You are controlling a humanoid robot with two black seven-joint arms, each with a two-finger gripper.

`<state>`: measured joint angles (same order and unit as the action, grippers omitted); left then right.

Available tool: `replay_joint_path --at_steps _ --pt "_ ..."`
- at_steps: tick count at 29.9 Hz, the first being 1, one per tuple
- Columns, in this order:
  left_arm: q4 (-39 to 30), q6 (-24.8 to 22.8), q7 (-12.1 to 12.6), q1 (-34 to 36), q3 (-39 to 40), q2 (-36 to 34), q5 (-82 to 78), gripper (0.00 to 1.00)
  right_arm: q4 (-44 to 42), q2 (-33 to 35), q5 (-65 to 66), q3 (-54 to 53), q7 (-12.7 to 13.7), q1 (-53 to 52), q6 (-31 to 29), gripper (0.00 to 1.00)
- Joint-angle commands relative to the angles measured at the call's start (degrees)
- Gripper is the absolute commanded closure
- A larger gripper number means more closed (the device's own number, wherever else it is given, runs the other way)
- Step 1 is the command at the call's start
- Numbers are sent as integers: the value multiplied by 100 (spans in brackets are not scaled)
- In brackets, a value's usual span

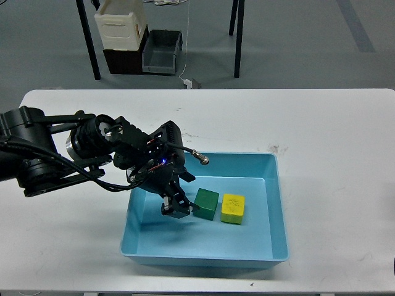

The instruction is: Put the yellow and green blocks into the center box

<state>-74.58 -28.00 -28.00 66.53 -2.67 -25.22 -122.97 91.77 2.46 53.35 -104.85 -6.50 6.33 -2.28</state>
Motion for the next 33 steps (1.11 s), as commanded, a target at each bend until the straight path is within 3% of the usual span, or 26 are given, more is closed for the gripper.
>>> replay_joint_path --at_steps 1,7,13,18,24,29,33 --pt "-13 0 0 18 91 -18 97 17 8 0 0 0 0 0 0 2" --pt "-57 0 0 53 793 -97 1159 2 52 -9 -9 9 0 26 0 1" --pt "-31 0 0 -61 1706 -334 3056 1 52 44 -9 201 0 17 -88 0" --pt "259 0 0 -885 3033 -431 4640 1 131 105 0 474 0 -123 -88 0" --pt "418 0 0 -2484 4922 -352 5993 1 192 -52 -113 545 -123 -510 -114 0" --pt "383 0 0 -3320 5294 -299 7872 1 236 -70 -1709 554 148 -738 -299 0" --pt "348 935 0 -3769 5285 -317 9813 0 193 -70 -3634 519 719 -765 -290 0"
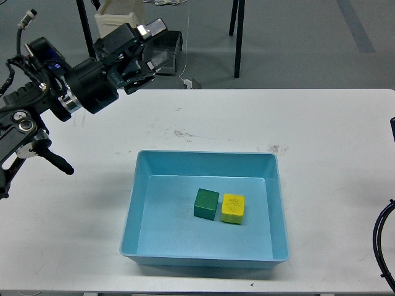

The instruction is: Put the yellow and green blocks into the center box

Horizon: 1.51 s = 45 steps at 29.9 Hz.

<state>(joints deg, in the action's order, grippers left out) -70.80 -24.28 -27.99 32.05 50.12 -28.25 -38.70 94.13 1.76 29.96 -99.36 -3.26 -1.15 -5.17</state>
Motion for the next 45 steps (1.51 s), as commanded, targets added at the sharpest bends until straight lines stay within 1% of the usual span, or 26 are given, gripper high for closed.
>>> replay_joint_path --at_steps 1,3,5,11,13,15,18,24,30,34,37,42,45 --pt "-48 677 -1 -409 -19 -13 1817 0 -62 -18 -1744 -48 536 -17 -1 0" --pt "-57 862 -1 -524 -19 4 2451 0 -62 -44 -2422 -100 765 0 -1 0" --pt "-100 968 -1 -629 -2 39 2883 0 -53 -123 -2731 -162 844 9 -1 0" --pt "-443 995 -1 -1156 -45 206 4342 0 -79 -176 -2865 -329 862 176 8 0" --pt "-723 977 -1 -1534 -46 215 4747 0 -79 -176 -2865 -329 880 308 -19 0" --pt "-1031 960 -1 -1894 -11 224 5125 0 -88 -176 -2865 -329 959 378 -19 0" --pt "-1330 960 -1 -2237 24 233 5660 0 -158 -176 -2873 -321 1012 457 -10 0" --pt "-1612 934 -1 -2695 235 197 6900 0 -220 -176 -3330 -312 1029 458 -19 0" --pt "-1867 881 -1 -3038 446 206 7016 0 -264 -176 -3322 -250 985 589 -27 0" --pt "-1920 530 -1 -3240 490 189 7016 0 -317 -176 -3322 -145 959 677 -27 0" --pt "-1920 354 -1 -3337 490 162 7016 0 -317 -176 -3322 -145 959 686 -27 0" --pt "-1920 371 -1 -3320 403 145 7007 0 -317 -176 -3330 -127 959 686 -45 0" --pt "-1920 389 -1 -3311 403 145 7007 0 -317 -176 -3392 -136 959 695 -386 0"
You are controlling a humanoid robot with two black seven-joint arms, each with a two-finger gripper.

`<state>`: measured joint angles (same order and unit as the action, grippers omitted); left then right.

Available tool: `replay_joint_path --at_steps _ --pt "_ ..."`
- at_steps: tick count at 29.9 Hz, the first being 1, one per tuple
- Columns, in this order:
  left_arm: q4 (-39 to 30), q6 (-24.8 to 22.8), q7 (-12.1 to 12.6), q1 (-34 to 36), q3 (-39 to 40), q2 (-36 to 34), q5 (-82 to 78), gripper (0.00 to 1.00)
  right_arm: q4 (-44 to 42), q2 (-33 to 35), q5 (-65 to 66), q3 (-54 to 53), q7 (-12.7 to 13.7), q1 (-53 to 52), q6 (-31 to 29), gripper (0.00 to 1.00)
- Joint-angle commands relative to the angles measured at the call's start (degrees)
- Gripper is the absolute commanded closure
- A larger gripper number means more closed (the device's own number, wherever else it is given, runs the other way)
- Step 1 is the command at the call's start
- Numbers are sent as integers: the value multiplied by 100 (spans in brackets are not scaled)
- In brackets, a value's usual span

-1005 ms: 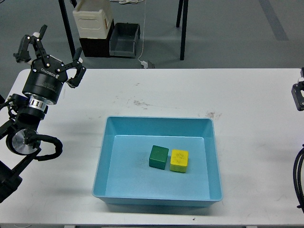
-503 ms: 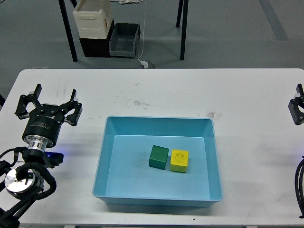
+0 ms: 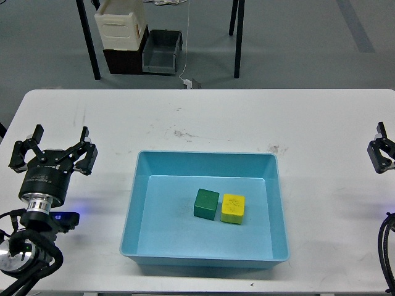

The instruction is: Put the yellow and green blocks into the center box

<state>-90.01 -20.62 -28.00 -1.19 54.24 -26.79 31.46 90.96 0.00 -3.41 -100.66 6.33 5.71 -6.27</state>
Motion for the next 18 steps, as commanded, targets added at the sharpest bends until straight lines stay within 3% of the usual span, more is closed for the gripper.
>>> replay_joint_path --at_steps 1,18 --pt "1 23 0 5 -10 -2 -9 0 0 0 -80 -6 9 26 -418 0" --pt "9 -4 0 -4 -10 7 -9 0 -61 0 -1109 108 53 307 -586 0"
